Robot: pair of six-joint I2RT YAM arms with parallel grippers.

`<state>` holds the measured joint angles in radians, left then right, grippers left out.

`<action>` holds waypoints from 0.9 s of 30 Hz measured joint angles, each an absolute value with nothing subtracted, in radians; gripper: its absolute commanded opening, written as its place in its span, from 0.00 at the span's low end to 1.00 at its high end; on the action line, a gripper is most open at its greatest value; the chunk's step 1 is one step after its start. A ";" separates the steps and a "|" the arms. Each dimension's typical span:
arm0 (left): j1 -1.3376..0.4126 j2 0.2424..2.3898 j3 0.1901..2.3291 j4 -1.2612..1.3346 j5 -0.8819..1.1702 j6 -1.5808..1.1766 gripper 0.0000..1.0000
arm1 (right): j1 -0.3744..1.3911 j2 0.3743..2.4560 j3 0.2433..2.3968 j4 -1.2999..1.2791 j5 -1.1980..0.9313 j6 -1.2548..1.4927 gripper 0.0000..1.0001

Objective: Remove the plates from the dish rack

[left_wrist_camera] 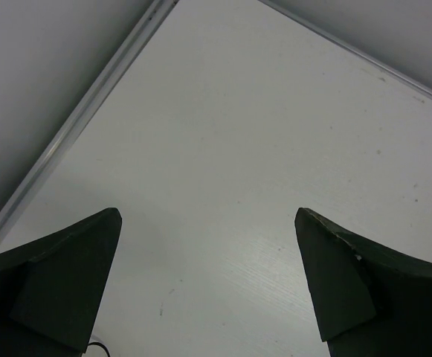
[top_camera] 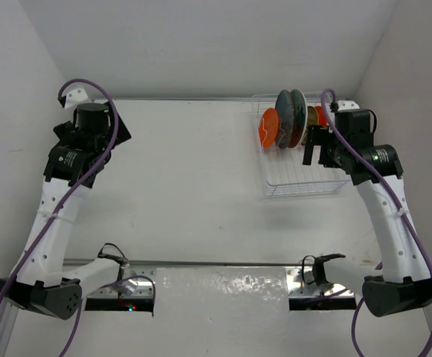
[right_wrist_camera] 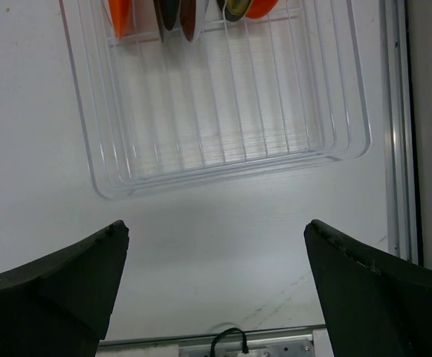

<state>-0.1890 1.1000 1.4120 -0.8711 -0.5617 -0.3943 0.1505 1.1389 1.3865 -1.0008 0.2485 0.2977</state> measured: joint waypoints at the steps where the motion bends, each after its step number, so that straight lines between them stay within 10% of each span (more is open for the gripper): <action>1: -0.189 1.100 1.412 -0.875 -0.572 -0.397 1.00 | 0.150 1.140 1.378 -0.990 0.245 0.298 0.99; 14: -0.189 1.148 1.367 -0.899 -0.558 -0.399 1.00 | 0.275 1.552 1.704 -0.840 0.238 0.242 0.95; 19: -0.189 1.159 1.343 -0.909 -0.513 -0.390 1.00 | 0.339 1.868 2.014 -0.876 0.397 0.162 0.65; 27: -0.189 1.158 1.274 -0.896 -0.420 -0.386 1.00 | 0.343 2.017 2.044 -0.878 0.559 0.055 0.57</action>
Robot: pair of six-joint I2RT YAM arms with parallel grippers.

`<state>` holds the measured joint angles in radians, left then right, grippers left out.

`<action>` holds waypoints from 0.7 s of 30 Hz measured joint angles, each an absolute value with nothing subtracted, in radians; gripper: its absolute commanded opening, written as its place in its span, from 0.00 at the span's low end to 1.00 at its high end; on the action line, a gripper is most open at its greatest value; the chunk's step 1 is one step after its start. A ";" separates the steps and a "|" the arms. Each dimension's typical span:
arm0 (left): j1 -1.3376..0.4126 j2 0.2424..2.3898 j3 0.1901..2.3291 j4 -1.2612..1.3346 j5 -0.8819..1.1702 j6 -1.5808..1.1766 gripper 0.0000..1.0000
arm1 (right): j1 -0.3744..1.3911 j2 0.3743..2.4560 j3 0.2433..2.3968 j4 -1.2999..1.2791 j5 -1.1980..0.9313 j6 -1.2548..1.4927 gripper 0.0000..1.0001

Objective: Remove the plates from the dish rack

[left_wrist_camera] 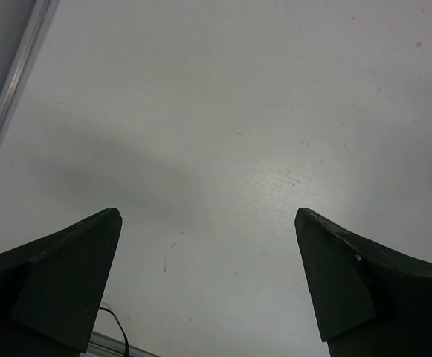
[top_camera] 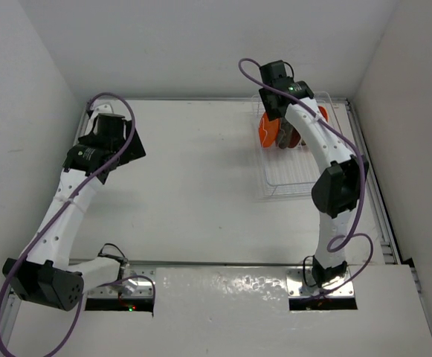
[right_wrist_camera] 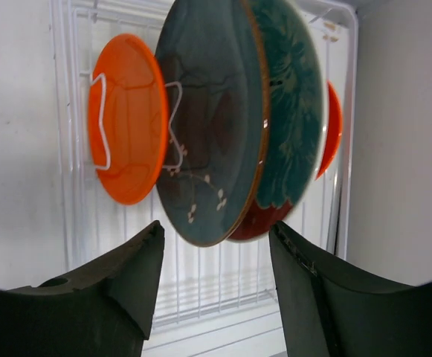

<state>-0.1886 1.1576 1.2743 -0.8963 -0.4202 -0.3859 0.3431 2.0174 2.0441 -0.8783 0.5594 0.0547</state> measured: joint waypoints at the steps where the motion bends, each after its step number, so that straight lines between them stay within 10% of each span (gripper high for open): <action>1: -0.189 1.158 1.267 -0.895 -0.410 -0.385 1.00 | 0.343 2.017 2.044 -0.870 0.569 0.047 0.57; 12: -0.189 1.166 1.254 -0.857 -0.370 -0.363 1.00 | 0.334 2.038 2.025 -0.803 0.640 -0.022 0.53; 21: -0.189 1.180 1.254 -0.848 -0.327 -0.352 1.00 | 0.270 2.149 2.025 -0.789 0.627 -0.027 0.25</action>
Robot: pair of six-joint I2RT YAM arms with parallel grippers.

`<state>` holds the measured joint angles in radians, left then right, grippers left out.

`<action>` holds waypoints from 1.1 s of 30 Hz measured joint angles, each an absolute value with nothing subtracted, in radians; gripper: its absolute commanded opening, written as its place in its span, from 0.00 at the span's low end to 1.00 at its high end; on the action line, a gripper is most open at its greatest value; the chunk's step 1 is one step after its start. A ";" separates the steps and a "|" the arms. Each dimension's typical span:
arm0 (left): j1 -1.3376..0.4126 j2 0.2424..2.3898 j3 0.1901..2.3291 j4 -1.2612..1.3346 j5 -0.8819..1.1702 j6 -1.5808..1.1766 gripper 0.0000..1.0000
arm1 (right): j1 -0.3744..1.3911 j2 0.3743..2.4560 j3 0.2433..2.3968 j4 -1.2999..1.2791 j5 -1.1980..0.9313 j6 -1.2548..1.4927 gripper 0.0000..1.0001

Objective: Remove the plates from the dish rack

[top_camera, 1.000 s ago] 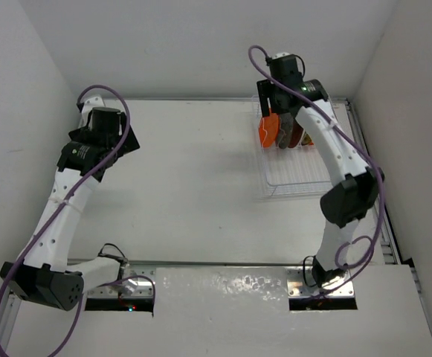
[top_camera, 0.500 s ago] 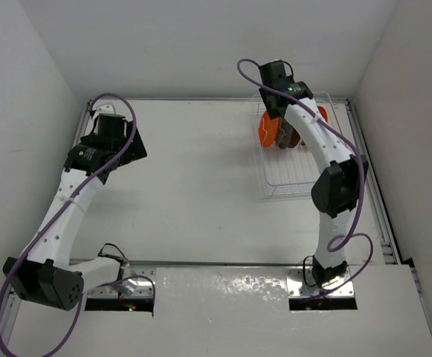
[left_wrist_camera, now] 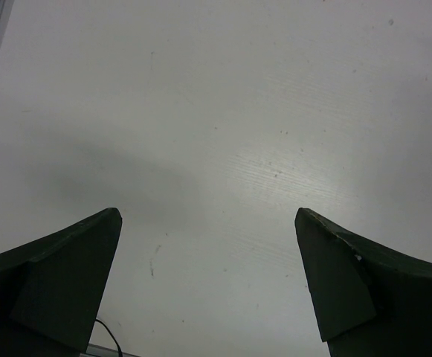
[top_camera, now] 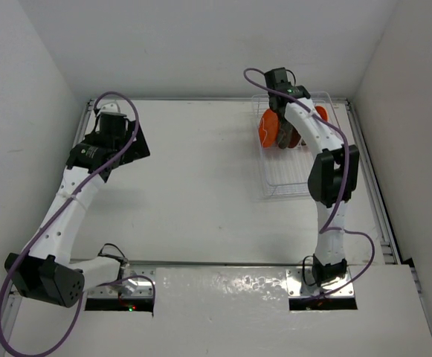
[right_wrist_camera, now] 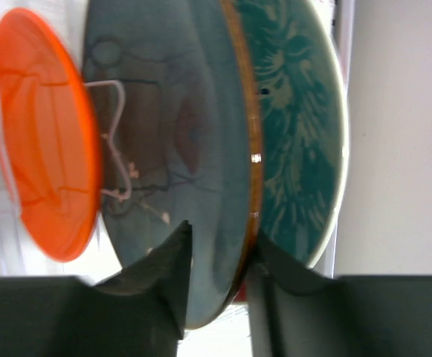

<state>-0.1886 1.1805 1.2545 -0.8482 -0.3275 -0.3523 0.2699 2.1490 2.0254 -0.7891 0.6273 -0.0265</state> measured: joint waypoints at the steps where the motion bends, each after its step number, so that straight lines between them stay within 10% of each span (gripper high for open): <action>1: -0.189 1.180 1.254 -0.849 -0.325 -0.350 1.00 | 0.266 2.153 2.028 -0.789 0.636 -0.028 0.17; 6: -0.189 1.180 1.254 -0.848 -0.303 -0.345 1.00 | 0.272 2.154 2.057 -0.781 0.641 0.008 0.00; 24: -0.189 1.181 1.267 -0.783 -0.170 -0.346 1.00 | 0.286 1.932 2.107 -0.892 0.733 0.052 0.00; 33: -0.189 1.279 1.355 -0.509 0.373 -0.442 1.00 | 0.318 1.632 2.145 -0.979 0.499 0.114 0.00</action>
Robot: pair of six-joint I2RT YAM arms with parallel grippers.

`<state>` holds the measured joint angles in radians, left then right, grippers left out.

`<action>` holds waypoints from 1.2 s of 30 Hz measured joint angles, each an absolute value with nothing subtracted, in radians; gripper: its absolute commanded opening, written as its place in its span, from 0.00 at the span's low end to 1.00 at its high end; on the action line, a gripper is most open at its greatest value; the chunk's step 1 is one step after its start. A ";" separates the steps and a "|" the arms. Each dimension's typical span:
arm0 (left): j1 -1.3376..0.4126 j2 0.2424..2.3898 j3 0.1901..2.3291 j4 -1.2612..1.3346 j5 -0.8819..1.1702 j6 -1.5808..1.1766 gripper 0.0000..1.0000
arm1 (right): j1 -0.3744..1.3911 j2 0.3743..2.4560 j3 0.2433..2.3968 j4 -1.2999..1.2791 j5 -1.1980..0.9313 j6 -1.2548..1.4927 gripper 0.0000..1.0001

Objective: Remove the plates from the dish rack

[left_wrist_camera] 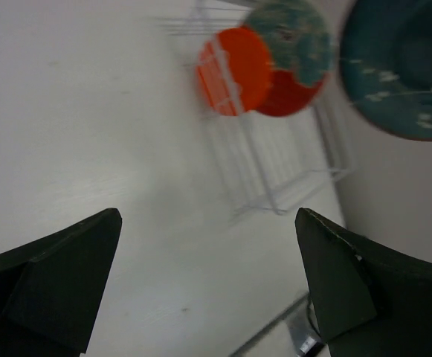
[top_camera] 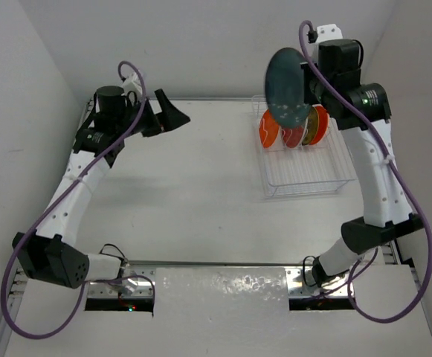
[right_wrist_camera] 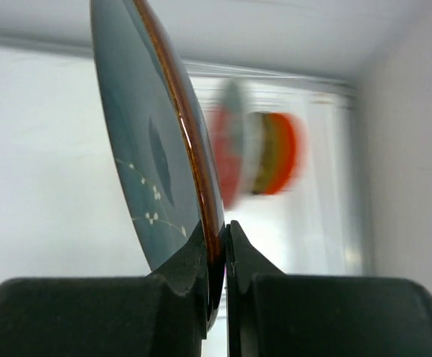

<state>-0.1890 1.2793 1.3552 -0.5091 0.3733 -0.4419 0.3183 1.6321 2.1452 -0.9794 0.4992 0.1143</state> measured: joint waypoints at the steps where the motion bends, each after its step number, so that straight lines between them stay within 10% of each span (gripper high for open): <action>1: -0.189 1.301 1.362 -0.446 0.456 -0.471 1.00 | 0.316 1.613 2.145 -0.993 0.401 0.134 0.00; 8: -0.191 1.400 1.380 -0.261 0.751 -0.547 0.92 | 0.338 1.558 1.892 -0.805 -0.230 0.403 0.00; 16: -0.159 1.411 1.301 -0.249 0.724 -0.529 0.23 | 0.310 1.576 1.676 -0.581 -0.428 0.662 0.00; 19: -0.154 1.416 1.301 -0.247 0.706 -0.514 0.56 | 0.308 1.579 1.666 -0.521 -0.441 0.697 0.00; 23: -0.178 1.426 1.308 -0.266 0.725 -0.501 0.56 | 0.326 1.603 1.659 -0.437 -0.481 0.751 0.00; 26: -0.189 1.435 1.312 -0.269 0.736 -0.494 0.77 | 0.339 1.607 1.640 -0.393 -0.506 0.771 0.00; 31: -0.181 1.457 1.345 -0.287 0.747 -0.516 0.08 | 0.347 1.613 1.613 -0.397 -0.515 0.764 0.00; 36: -0.150 1.456 1.356 -0.263 0.813 -0.598 0.00 | 0.327 1.634 1.608 -0.369 -0.538 0.761 0.15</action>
<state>-0.1497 1.4559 1.3556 -0.2626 0.8127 -0.5983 0.3275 1.6341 1.6077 -0.3687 -0.5381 0.7612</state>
